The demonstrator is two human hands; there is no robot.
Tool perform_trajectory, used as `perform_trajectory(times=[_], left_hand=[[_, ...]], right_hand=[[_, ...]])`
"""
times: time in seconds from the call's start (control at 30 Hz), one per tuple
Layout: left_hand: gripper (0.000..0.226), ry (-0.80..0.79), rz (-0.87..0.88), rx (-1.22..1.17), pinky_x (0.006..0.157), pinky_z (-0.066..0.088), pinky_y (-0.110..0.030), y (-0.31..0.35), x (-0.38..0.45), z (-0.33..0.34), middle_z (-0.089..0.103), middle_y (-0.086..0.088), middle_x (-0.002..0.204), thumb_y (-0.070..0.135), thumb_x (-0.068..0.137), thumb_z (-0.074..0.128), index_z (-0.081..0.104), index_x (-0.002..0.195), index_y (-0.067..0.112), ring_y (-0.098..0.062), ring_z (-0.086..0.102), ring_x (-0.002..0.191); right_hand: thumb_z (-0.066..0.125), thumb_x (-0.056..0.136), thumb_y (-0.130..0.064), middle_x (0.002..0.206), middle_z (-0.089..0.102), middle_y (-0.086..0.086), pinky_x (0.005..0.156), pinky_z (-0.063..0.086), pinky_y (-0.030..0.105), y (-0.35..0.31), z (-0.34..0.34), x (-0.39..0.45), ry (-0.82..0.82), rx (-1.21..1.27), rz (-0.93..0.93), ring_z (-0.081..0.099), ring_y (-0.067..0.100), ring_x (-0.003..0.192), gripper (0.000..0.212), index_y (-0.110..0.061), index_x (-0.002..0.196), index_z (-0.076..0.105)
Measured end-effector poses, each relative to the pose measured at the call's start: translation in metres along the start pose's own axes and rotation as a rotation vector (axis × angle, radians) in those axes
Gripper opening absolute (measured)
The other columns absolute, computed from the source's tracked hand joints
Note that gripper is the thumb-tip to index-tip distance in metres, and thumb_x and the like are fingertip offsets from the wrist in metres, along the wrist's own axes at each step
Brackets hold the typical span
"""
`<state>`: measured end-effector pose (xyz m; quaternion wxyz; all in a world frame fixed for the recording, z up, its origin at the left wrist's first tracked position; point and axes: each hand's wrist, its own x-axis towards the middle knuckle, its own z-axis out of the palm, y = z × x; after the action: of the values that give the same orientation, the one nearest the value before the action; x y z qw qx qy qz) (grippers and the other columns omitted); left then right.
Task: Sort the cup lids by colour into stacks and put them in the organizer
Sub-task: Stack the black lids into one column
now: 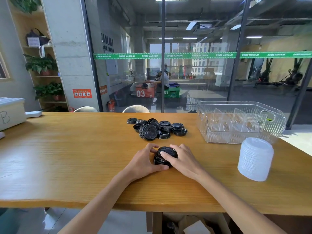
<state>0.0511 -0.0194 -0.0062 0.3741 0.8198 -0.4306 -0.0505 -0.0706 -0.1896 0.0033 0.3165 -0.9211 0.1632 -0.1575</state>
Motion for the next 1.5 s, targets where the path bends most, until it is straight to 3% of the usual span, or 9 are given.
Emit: perform_trajectory(times=[0.1,0.17,0.3,0.47,0.8,0.93,1.13,1.33,1.5], left_hand=[[0.105,0.001,-0.012,0.003,0.112,0.049,-0.043,-0.001,0.0,0.0,0.065,0.014,0.137,0.075,0.065,0.09,0.044,0.15,0.034,-0.011,0.06,0.128],[0.106,0.002,-0.014,0.0,0.112,0.048,-0.041,-0.001,0.0,0.001,0.064,0.015,0.136,0.078,0.063,0.089,0.044,0.15,0.035,-0.01,0.059,0.128],[0.106,0.005,-0.013,0.009,0.112,0.048,-0.04,0.0,0.0,0.0,0.064,0.015,0.137,0.078,0.063,0.089,0.044,0.15,0.037,-0.011,0.058,0.13],[0.102,0.007,0.004,0.025,0.109,0.048,-0.037,0.001,-0.001,0.0,0.062,0.013,0.137,0.073,0.068,0.09,0.044,0.152,0.038,-0.011,0.058,0.13],[0.092,-0.01,0.012,0.052,0.113,0.046,-0.042,0.0,0.001,-0.001,0.061,0.008,0.14,0.05,0.079,0.093,0.044,0.155,0.036,-0.016,0.057,0.132],[0.092,-0.01,0.013,0.056,0.111,0.047,-0.04,0.0,0.002,0.0,0.062,0.007,0.137,0.041,0.078,0.095,0.046,0.155,0.036,-0.015,0.058,0.127],[0.083,-0.005,0.05,0.067,0.113,0.047,-0.036,0.002,0.0,-0.001,0.065,0.01,0.138,0.032,0.078,0.094,0.055,0.151,0.028,-0.01,0.059,0.13],[0.078,-0.011,0.047,0.065,0.113,0.046,-0.034,0.006,-0.001,-0.001,0.065,0.014,0.136,0.035,0.077,0.094,0.06,0.147,0.028,-0.008,0.058,0.128],[0.077,-0.015,0.04,0.047,0.113,0.047,-0.035,0.004,0.0,-0.001,0.065,0.016,0.132,0.033,0.075,0.093,0.063,0.145,0.03,-0.007,0.058,0.127]], right_hand=[[0.05,0.082,-0.076,0.132,0.044,-0.007,0.101,0.033,0.036,0.004,-0.004,-0.003,-0.066,0.033,-0.006,0.033,0.01,0.138,0.098,-0.022,0.164,0.038],[0.058,0.084,-0.072,0.13,0.048,-0.011,0.102,0.035,0.035,0.007,-0.004,-0.006,-0.041,0.048,-0.013,0.038,0.01,0.139,0.089,-0.026,0.159,0.045],[0.066,0.081,-0.078,0.115,0.057,-0.016,0.093,0.044,0.032,0.008,0.003,-0.008,0.105,-0.019,-0.034,0.047,0.008,0.119,0.064,-0.031,0.124,0.061],[0.064,0.075,-0.086,0.1,0.053,-0.012,0.084,0.051,0.039,-0.004,0.009,-0.005,0.17,-0.138,0.0,0.049,0.014,0.106,0.065,-0.026,0.093,0.048],[0.052,0.083,-0.088,0.108,0.061,0.0,0.082,0.05,0.036,-0.016,0.018,-0.005,0.319,-0.417,-0.042,0.054,0.022,0.107,0.076,-0.016,0.108,0.054],[0.046,0.083,-0.089,0.104,0.064,-0.002,0.072,0.048,0.034,-0.024,0.022,-0.004,0.384,-0.527,-0.054,0.054,0.02,0.102,0.077,-0.017,0.108,0.059],[0.05,0.079,-0.09,0.098,0.068,-0.001,0.064,0.044,0.035,-0.021,0.03,-0.003,0.368,-0.413,-0.001,0.059,0.023,0.099,0.073,-0.02,0.102,0.049],[0.046,0.072,-0.095,0.111,0.065,0.002,0.088,0.05,0.043,-0.016,0.03,0.001,0.272,-0.376,0.06,0.056,0.027,0.111,0.086,-0.018,0.109,0.056],[0.045,0.072,-0.096,0.113,0.063,0.001,0.092,0.046,0.045,-0.015,0.032,0.003,0.258,-0.375,0.071,0.055,0.027,0.114,0.087,-0.019,0.111,0.056]])
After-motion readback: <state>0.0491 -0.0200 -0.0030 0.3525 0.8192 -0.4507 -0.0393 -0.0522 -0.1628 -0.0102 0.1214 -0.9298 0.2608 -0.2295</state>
